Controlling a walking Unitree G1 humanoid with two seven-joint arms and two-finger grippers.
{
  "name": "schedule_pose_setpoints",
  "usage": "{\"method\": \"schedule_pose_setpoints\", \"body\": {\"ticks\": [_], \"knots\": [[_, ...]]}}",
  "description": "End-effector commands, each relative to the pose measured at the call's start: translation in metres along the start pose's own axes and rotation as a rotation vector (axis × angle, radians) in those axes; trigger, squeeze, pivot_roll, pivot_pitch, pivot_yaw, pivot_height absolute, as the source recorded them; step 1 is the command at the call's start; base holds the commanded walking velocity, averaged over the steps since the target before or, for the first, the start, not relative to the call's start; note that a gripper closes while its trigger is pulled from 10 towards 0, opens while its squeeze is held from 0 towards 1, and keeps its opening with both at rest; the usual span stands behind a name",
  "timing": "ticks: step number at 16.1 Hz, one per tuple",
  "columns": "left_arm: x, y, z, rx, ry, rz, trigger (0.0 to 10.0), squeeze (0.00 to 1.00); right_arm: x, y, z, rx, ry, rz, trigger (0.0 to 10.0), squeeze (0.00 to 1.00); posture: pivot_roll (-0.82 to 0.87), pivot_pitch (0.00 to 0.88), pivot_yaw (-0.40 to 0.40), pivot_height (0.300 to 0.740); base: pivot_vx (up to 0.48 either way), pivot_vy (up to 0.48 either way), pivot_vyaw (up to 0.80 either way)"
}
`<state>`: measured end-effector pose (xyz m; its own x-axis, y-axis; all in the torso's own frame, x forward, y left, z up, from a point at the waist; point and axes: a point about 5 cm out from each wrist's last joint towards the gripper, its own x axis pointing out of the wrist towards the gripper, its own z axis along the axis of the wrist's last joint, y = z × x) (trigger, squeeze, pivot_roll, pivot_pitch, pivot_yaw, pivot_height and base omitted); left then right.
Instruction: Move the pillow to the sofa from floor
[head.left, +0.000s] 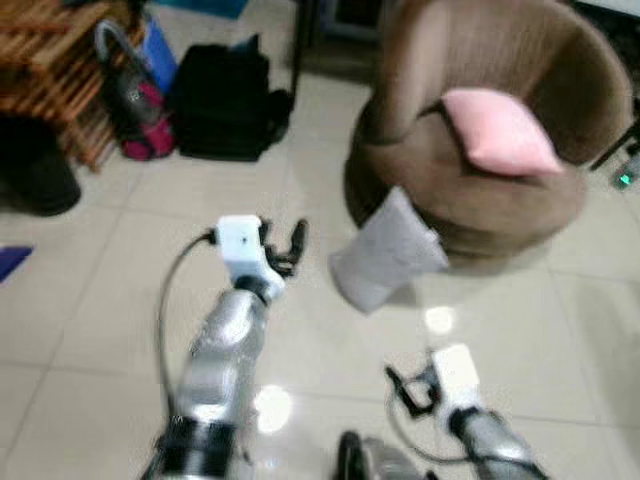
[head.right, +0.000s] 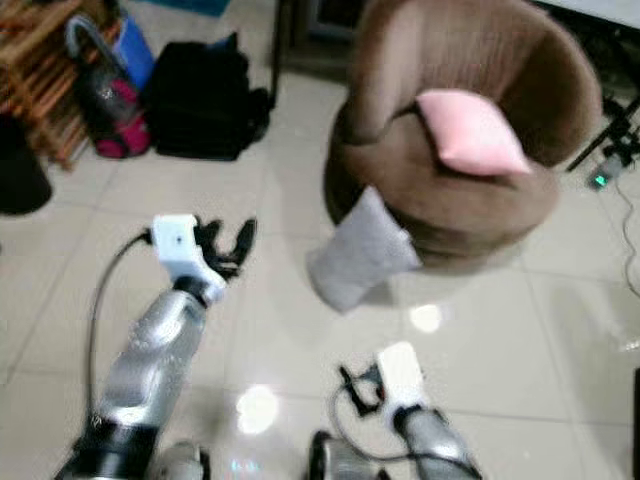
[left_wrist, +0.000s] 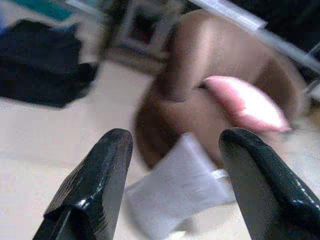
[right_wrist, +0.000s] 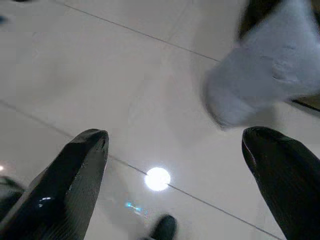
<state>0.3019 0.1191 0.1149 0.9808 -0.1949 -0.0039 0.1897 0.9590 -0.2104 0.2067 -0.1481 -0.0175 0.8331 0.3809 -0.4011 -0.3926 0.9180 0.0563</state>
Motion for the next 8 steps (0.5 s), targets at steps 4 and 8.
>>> {"method": "schedule_pose_setpoints", "body": {"ticks": [4,8], "knots": [[0.0016,-0.0123,-0.0028,0.018,0.007,-0.028,10.0,0.00,-0.0074,-0.0088,-0.0062,-0.013,0.032,-0.023,10.0,0.12,-0.06,0.177,-0.143,0.740,0.000,0.000,0.00],[0.0021,-0.0111,-0.0022,0.042,0.001,-0.021,10.0,0.00,-0.0075,-0.0082,-0.0062,-0.016,0.034,-0.023,10.0,0.12,-0.06,0.179,-0.144,0.740,0.000,0.000,0.00]]}}
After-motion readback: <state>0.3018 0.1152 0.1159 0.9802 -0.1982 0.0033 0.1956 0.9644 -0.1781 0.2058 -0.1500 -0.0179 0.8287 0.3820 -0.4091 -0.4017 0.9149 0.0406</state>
